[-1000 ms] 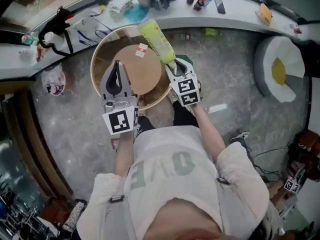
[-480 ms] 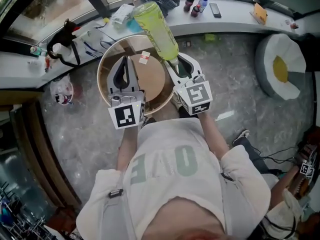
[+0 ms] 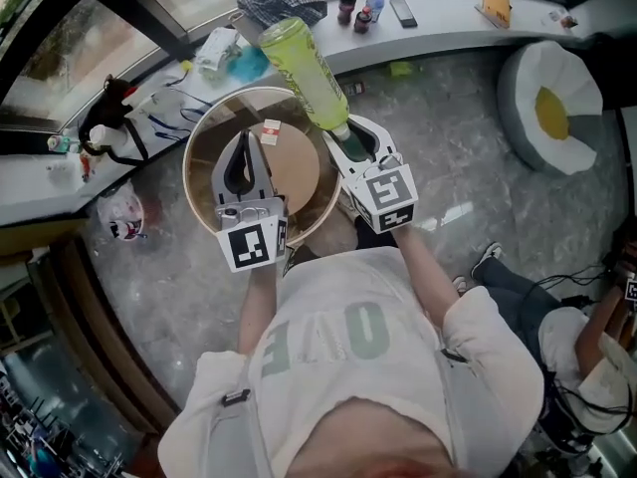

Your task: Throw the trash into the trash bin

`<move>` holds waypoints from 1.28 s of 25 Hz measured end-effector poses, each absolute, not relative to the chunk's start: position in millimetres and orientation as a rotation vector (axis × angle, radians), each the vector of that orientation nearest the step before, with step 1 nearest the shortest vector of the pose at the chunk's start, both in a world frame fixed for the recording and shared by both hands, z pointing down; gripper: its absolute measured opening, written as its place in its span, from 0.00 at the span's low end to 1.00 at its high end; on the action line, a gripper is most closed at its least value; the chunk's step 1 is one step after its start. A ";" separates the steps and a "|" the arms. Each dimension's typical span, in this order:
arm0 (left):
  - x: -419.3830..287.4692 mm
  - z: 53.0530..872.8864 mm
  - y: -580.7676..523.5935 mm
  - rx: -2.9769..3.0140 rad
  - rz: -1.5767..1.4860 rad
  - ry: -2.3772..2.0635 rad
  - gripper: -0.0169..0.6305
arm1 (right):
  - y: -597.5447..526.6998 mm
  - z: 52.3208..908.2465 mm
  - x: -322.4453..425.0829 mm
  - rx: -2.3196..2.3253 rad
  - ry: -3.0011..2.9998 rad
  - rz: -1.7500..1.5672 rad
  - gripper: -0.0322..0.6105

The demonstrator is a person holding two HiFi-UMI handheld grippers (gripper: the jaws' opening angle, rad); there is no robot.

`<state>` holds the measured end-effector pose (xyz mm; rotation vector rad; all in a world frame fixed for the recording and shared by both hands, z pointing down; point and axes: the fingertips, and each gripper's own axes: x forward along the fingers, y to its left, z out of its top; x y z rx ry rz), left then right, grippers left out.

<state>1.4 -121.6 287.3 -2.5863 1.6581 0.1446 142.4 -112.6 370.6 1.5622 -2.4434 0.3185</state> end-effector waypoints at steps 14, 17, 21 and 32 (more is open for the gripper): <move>125.4 458.7 -155.9 -2.821 -0.033 1.657 0.05 | -115.2 675.5 277.4 1.447 -2.031 0.780 0.29; 141.7 504.9 -157.0 -2.849 -0.026 1.705 0.05 | -101.8 752.3 287.2 1.344 -1.958 0.831 0.29; 152.1 569.7 -154.2 -2.877 -0.063 1.780 0.05 | -74.8 829.5 295.8 1.239 -1.864 0.900 0.29; 140.4 627.3 -142.4 -2.882 -0.168 1.867 0.05 | -41.2 920.1 297.4 1.103 -1.693 0.944 0.29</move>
